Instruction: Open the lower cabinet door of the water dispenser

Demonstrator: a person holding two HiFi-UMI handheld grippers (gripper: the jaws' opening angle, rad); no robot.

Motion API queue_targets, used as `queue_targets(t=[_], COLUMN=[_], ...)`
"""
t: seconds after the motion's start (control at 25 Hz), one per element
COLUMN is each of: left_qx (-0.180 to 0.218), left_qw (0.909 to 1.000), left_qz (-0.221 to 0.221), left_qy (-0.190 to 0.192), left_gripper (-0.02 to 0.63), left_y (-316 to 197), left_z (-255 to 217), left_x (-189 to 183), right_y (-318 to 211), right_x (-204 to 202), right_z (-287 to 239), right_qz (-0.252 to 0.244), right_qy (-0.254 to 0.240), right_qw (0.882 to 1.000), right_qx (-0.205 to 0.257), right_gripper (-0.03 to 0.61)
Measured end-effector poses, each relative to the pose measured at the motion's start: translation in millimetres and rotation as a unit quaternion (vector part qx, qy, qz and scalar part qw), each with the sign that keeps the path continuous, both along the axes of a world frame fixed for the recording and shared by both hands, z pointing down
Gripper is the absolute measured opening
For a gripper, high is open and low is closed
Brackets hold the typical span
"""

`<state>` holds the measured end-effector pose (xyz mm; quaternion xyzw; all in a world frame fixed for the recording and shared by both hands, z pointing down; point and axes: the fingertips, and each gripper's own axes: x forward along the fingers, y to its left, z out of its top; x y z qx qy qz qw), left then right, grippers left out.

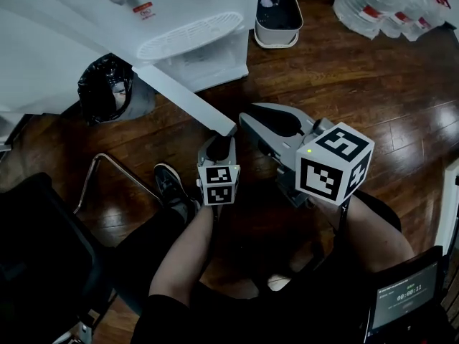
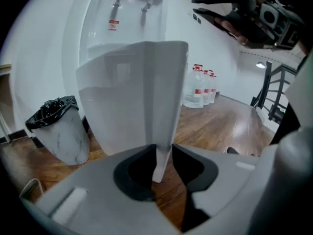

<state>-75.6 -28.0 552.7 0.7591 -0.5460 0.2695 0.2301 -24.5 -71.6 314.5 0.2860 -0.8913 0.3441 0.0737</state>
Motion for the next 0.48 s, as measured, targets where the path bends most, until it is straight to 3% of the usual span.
queue_targets(t=[0.24, 0.48], left_qx=[0.012, 0.03], left_qw=[0.9995, 0.9994], left_qz=[0.027, 0.016], left_qy=[0.007, 0.007], left_gripper=[0.127, 0.127], left_y=[-40.7, -92.5], left_z=[1.1, -0.4], left_x=[32.9, 42.1], right_y=[-35.3, -69.6], right_x=[16.7, 34.5], right_z=[3.9, 3.6], right_qz=[0.014, 0.037], right_qy=[0.012, 0.014], right_qw=[1.0, 0.999], right_qx=[0.0, -0.007], right_gripper=[0.055, 0.055])
